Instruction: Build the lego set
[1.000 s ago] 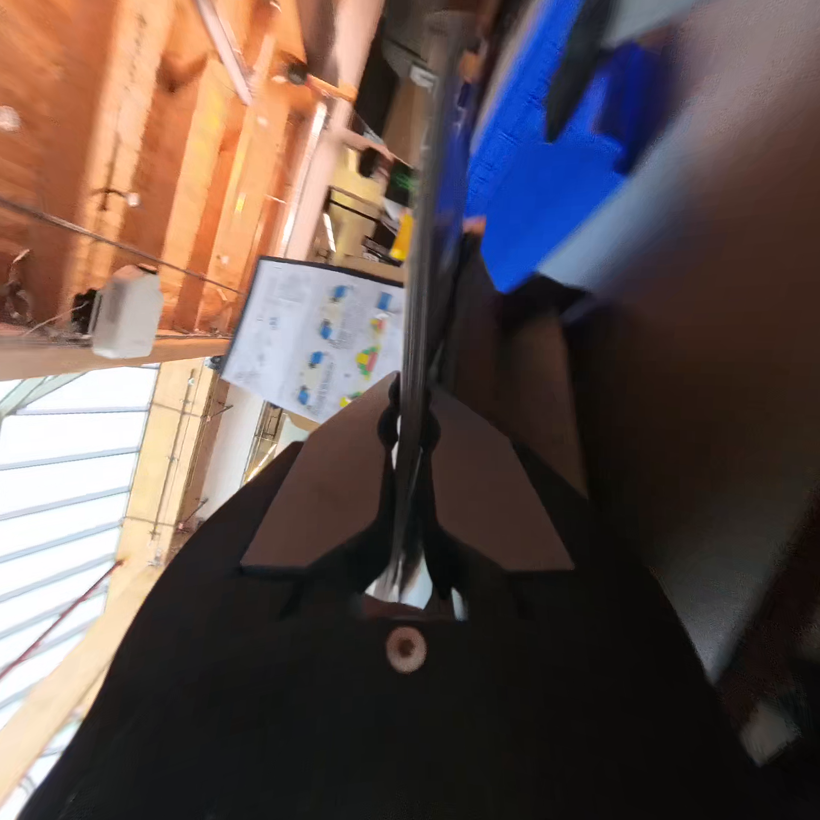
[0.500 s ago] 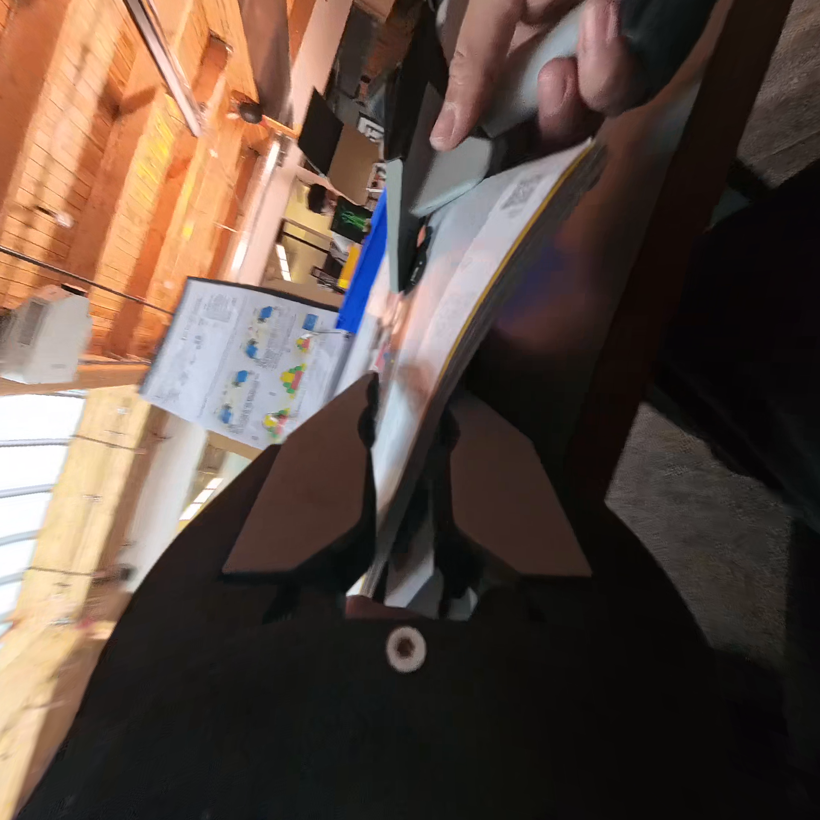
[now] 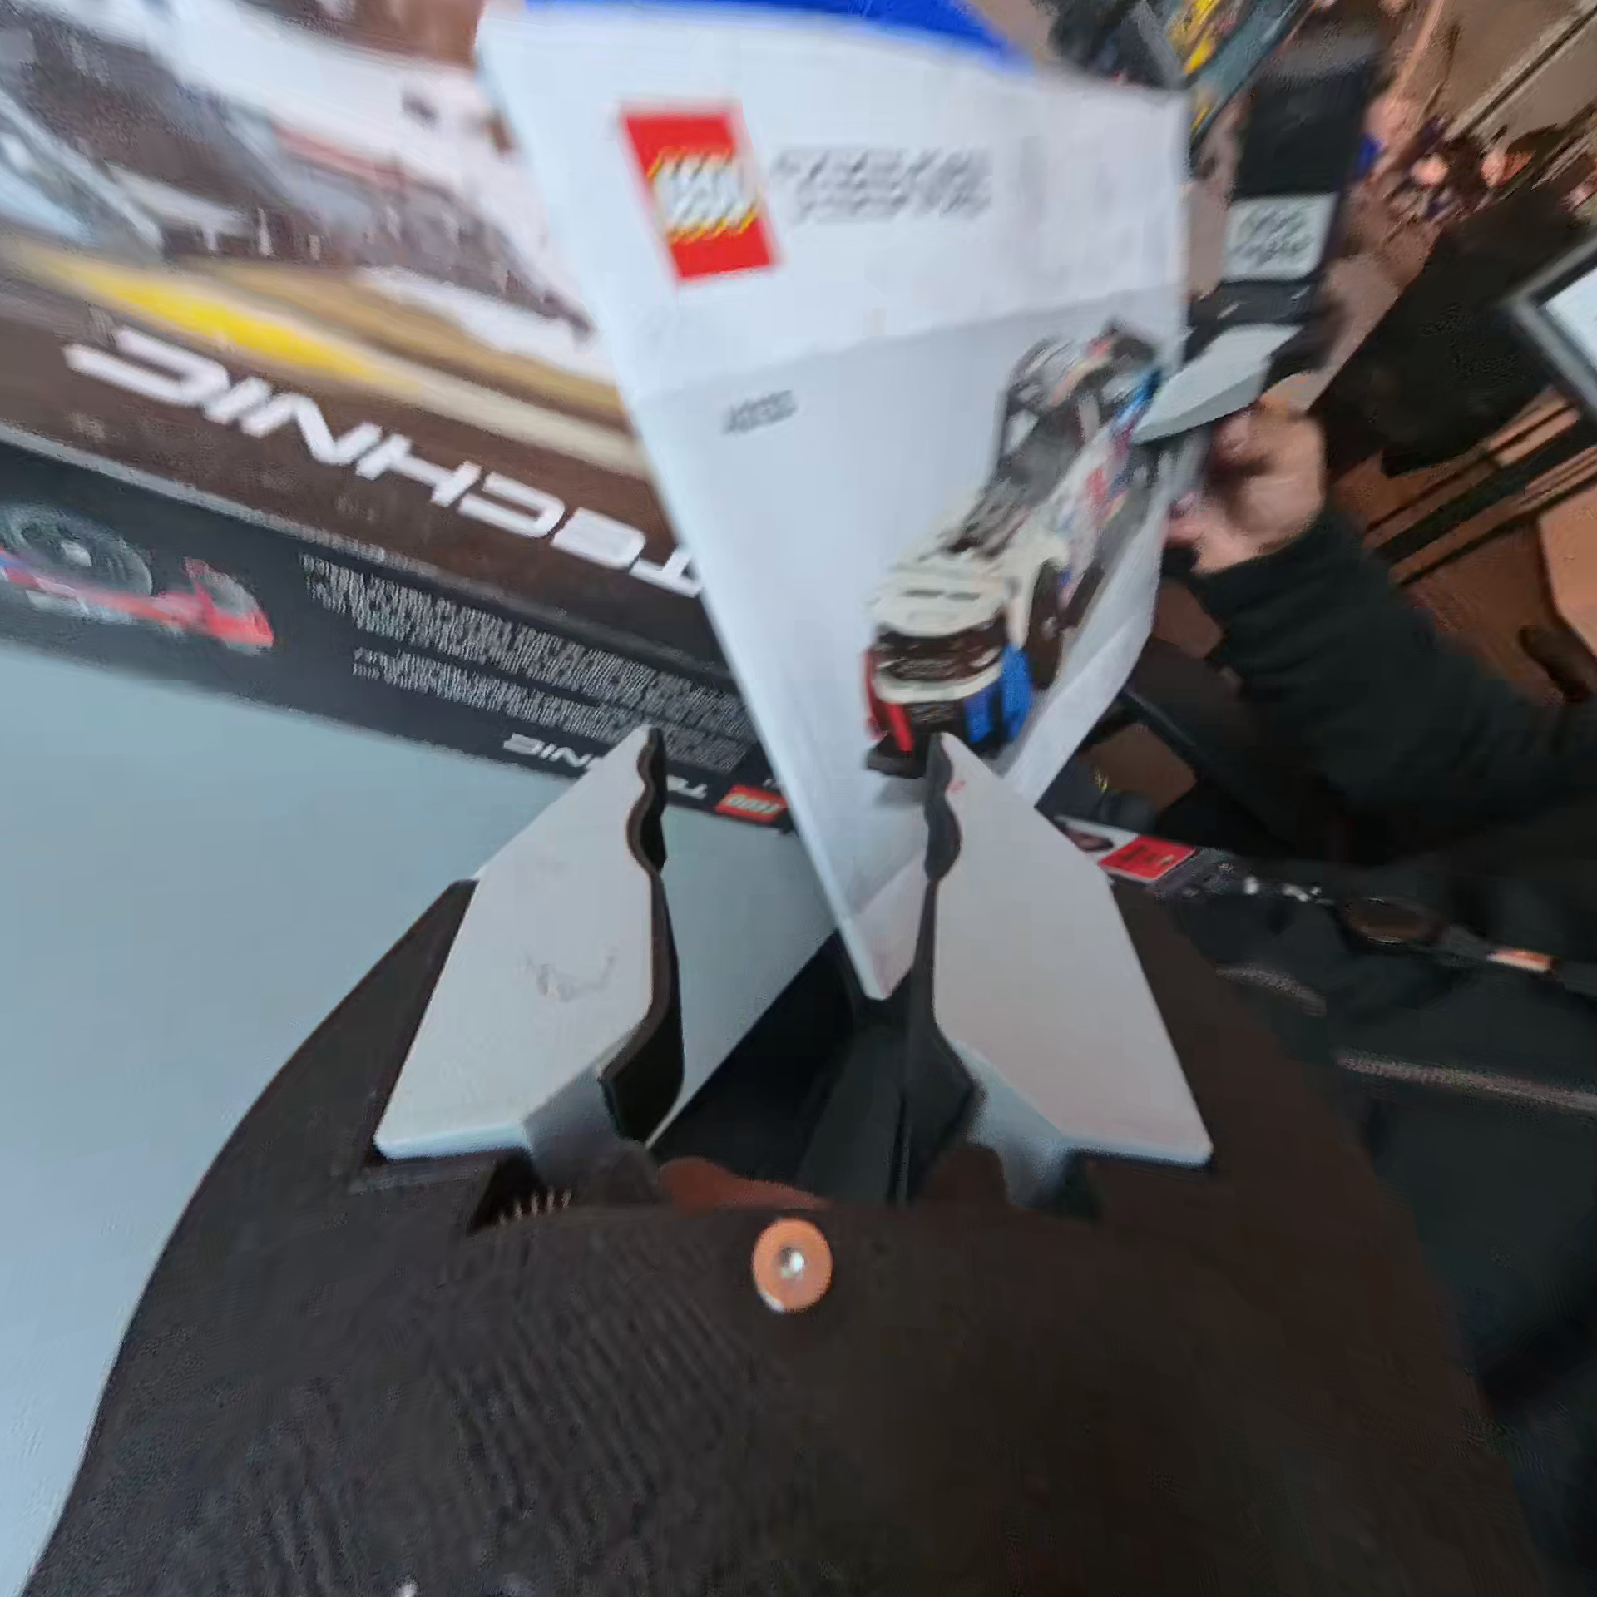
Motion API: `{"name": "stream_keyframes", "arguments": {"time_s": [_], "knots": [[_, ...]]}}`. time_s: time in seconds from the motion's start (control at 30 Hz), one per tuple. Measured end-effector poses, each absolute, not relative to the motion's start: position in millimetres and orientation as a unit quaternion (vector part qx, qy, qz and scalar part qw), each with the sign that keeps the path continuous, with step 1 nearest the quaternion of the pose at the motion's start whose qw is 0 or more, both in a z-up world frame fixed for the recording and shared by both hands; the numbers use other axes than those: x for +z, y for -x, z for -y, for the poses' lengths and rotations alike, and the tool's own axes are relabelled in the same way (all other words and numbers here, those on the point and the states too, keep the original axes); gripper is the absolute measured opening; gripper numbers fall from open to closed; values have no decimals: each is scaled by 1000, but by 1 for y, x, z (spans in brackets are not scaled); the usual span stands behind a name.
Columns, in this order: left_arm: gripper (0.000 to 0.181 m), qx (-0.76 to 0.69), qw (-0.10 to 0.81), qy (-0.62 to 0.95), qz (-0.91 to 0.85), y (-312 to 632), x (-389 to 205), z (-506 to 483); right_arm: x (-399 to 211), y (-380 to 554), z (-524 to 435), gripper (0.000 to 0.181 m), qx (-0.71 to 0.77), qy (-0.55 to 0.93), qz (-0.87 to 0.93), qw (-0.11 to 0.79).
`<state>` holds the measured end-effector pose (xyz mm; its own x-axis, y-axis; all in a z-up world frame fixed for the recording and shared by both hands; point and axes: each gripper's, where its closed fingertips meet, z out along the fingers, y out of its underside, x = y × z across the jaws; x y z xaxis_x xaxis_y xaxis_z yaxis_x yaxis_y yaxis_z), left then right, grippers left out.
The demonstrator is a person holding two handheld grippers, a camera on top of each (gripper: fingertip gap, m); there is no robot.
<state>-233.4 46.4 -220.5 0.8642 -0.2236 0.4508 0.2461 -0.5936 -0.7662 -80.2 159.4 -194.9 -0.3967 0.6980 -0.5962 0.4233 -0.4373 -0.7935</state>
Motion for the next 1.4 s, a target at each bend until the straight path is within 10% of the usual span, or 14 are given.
{"name": "stream_keyframes", "arguments": {"time_s": [0.07, 0.47, 0.6, 0.77, 1.13, 1.4], "knots": [[33, -299, 433, 850, -32, 216, -231, -44, -192, 81, -157, 4, 648, 528, 535, 123], [7, -204, 604, 765, -97, 205, -120, -59, -113, 80, -184, 13, 579, 458, 603, 304], [5, -243, 622, 736, -115, 192, -104, -82, -85, 77, -214, 33, 611, 465, 561, 309], [4, -307, 620, 716, -94, 188, -111, -97, -91, 60, -217, 1, 650, 437, 557, 277], [10, -96, 726, 623, -275, 198, -110, -84, -79, 42, -167, 4, 369, 240, 677, 590], [14, -257, 572, 770, -118, 184, -129, -135, -88, 51, -196, 3, 406, 365, 667, 507]]}}
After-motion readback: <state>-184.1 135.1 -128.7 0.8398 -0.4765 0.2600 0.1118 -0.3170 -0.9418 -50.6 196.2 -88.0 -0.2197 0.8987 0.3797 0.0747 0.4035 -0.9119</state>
